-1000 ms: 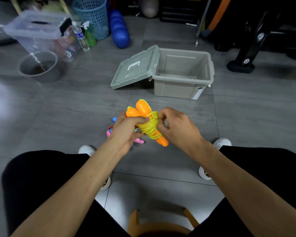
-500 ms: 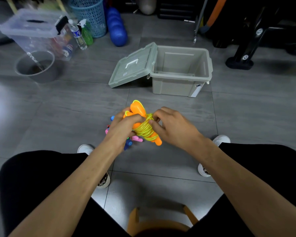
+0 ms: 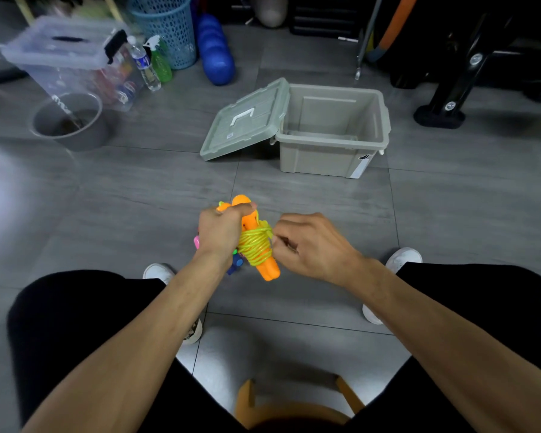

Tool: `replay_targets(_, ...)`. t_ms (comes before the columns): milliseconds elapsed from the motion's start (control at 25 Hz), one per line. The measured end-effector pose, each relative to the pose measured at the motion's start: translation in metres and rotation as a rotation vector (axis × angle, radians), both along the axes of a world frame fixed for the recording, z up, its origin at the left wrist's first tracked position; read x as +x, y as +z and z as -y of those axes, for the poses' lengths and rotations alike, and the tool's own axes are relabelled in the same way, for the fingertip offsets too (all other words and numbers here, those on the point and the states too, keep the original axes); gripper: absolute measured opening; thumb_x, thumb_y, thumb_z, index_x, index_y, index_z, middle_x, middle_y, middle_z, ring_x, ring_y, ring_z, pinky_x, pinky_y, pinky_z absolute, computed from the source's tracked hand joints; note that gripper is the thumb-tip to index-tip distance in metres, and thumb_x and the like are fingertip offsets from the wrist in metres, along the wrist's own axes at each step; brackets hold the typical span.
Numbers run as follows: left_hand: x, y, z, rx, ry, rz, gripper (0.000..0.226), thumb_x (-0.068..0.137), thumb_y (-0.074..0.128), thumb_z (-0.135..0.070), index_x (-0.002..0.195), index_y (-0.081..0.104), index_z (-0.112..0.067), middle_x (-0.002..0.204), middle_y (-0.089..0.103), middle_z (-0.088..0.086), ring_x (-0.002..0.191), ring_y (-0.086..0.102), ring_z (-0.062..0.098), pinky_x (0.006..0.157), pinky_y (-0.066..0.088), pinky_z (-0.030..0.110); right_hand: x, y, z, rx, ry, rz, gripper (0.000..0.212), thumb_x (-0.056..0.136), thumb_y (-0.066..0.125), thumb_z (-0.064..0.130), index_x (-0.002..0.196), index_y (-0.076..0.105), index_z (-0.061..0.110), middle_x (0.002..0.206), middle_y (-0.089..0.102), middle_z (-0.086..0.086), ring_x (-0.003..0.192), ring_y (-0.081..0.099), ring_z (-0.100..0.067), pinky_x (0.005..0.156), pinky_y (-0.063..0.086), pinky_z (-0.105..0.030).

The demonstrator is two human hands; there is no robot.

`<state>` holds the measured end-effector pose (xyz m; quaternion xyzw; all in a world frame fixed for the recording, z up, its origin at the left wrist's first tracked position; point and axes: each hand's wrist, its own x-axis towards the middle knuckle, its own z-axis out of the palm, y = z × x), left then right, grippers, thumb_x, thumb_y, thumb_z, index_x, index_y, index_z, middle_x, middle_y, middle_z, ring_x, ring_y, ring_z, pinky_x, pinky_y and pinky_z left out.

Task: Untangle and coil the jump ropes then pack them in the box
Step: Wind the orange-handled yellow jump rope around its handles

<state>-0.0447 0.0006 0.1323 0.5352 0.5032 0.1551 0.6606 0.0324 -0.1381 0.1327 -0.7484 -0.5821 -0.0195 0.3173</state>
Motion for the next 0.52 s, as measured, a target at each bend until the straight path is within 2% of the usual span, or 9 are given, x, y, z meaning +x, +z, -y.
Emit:
replay_targets(80,0.001,-0.002,0.0,-0.069,0.017,0.011,0.03,0.063,0.077,-0.024,0.07,0.061,0.0,0.058,0.059,0.012,0.047,0.058,0.026,0.052,0.051,0.033,0.004,-0.004,0.003,-0.012,-0.012,0.007,0.028,0.084,0.043,0.025,0.061,0.048,0.01,0.06,0.046,-0.002,0.051,0.043,-0.026,0.044,0.039,-0.033)
replay_targets(200,0.0,-0.009,0.002,-0.121,-0.012,0.027,0.037,0.072,0.078,-0.033,0.087,0.062,-0.003,0.073,0.065,0.013,0.055,0.066,0.025,0.055,0.054,0.035,0.011,-0.009,0.004,-0.085,-0.091,-0.227,0.029,0.089,0.043,0.035,0.073,0.053,0.013,0.069,0.048,0.005,0.062,0.048,-0.016,0.059,0.046,-0.037)
replay_targets(320,-0.003,-0.015,0.0,-0.265,-0.071,0.075,0.054,0.075,0.076,-0.041,0.11,0.06,-0.003,0.101,0.07,0.018,0.075,0.072,0.03,0.068,0.059,0.049,0.011,-0.012,0.007,-0.241,-0.117,-0.426,0.033,0.085,0.063,0.046,0.091,0.06,0.014,0.085,0.059,0.007,0.076,0.057,-0.009,0.071,0.048,-0.023)
replay_targets(400,-0.003,-0.017,-0.001,-0.283,-0.1,0.098,0.048,0.081,0.072,-0.042,0.109,0.061,-0.005,0.103,0.071,0.018,0.077,0.073,0.029,0.078,0.058,0.053,0.012,-0.014,0.009,-0.344,-0.097,-0.508,0.036,0.08,0.071,0.043,0.099,0.063,0.013,0.09,0.066,0.004,0.08,0.062,-0.012,0.075,0.051,-0.026)
replay_targets(440,-0.004,-0.018,-0.003,-0.264,-0.123,0.073,0.043,0.083,0.069,-0.043,0.105,0.063,-0.007,0.101,0.072,0.016,0.074,0.073,0.027,0.08,0.058,0.049,0.013,-0.015,0.008,-0.383,-0.1,-0.518,0.033,0.081,0.07,0.04,0.098,0.065,0.012,0.087,0.069,-0.001,0.078,0.064,-0.016,0.075,0.052,-0.033)
replay_targets(520,-0.007,-0.023,-0.008,-0.231,-0.157,-0.013,0.042,0.083,0.067,-0.048,0.103,0.064,-0.011,0.099,0.072,0.013,0.071,0.073,0.024,0.081,0.058,0.04,0.017,-0.02,0.004,-0.443,-0.163,-0.482,0.028,0.082,0.068,0.037,0.09,0.067,0.009,0.08,0.068,-0.009,0.075,0.063,-0.022,0.071,0.05,-0.037)
